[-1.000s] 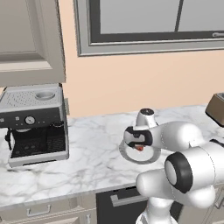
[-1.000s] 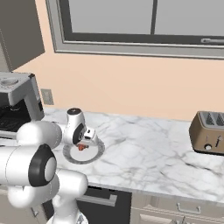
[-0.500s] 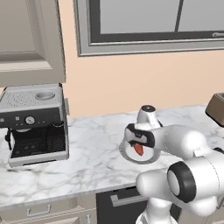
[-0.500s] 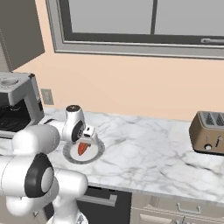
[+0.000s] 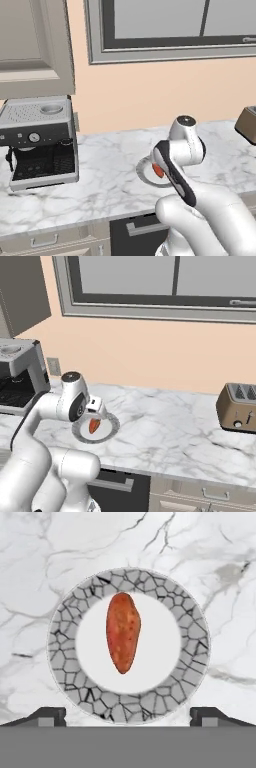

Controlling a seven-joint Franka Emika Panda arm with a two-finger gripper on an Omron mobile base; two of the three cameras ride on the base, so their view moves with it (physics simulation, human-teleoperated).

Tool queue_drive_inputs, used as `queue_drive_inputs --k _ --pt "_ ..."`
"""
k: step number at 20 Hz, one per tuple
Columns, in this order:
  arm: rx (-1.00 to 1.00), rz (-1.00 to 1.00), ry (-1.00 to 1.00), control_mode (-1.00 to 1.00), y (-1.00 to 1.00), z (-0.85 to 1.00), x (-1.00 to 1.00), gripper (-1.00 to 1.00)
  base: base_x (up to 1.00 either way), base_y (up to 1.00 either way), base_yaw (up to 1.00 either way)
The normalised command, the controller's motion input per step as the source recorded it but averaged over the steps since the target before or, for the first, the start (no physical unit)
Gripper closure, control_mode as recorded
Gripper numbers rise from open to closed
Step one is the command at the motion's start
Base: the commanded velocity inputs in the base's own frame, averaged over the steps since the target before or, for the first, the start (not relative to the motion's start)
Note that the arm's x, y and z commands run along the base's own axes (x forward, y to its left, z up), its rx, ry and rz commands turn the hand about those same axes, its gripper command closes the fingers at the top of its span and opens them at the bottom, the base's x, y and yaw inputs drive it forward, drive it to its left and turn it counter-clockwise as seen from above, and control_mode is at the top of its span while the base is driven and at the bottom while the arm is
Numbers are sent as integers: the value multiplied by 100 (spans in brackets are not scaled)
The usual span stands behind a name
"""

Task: Pick sweet potato from the fridge and place it on the plate on the counter.

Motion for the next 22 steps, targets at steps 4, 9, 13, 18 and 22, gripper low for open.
queue_drive_inputs --k 4,9,13,18,22 --pt "0 0 -11 -100 0 64 -70 -100 0 0 0" --pt "0 0 -6 -100 -2 60 -34 -100 0 0 0" --pt "0 -1 -1 -100 0 63 -2 -100 0 0 0" --pt "0 0 0 -100 0 58 -19 -100 0 0 0" --pt "0 0 0 -100 0 41 -27 -100 0 0 0"
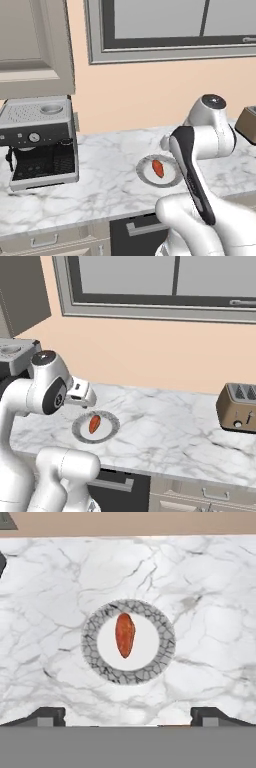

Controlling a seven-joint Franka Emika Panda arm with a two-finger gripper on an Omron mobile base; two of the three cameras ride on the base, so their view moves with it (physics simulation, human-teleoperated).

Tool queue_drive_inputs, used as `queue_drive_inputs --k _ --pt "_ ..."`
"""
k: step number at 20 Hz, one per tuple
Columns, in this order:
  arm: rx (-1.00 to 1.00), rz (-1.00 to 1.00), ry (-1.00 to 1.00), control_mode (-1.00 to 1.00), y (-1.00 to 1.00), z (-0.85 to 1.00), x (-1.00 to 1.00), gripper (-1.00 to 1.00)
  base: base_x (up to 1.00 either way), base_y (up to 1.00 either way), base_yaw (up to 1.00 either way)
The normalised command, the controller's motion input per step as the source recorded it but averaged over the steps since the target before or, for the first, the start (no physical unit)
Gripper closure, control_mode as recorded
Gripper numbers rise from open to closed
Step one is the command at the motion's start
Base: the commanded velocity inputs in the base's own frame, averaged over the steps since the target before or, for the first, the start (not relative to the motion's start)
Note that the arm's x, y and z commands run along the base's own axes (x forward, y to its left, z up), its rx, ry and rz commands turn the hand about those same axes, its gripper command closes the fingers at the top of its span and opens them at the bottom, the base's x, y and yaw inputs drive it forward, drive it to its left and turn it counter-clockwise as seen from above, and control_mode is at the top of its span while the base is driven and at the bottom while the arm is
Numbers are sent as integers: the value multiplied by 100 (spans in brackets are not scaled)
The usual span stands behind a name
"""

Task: Pick sweet potato from the fridge and place it on the plate on the counter.

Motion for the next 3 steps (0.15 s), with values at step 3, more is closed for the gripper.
queue_drive_inputs --k 3 --pt "0 0 0 -100 -7 22 -39 -100 0 0 0"
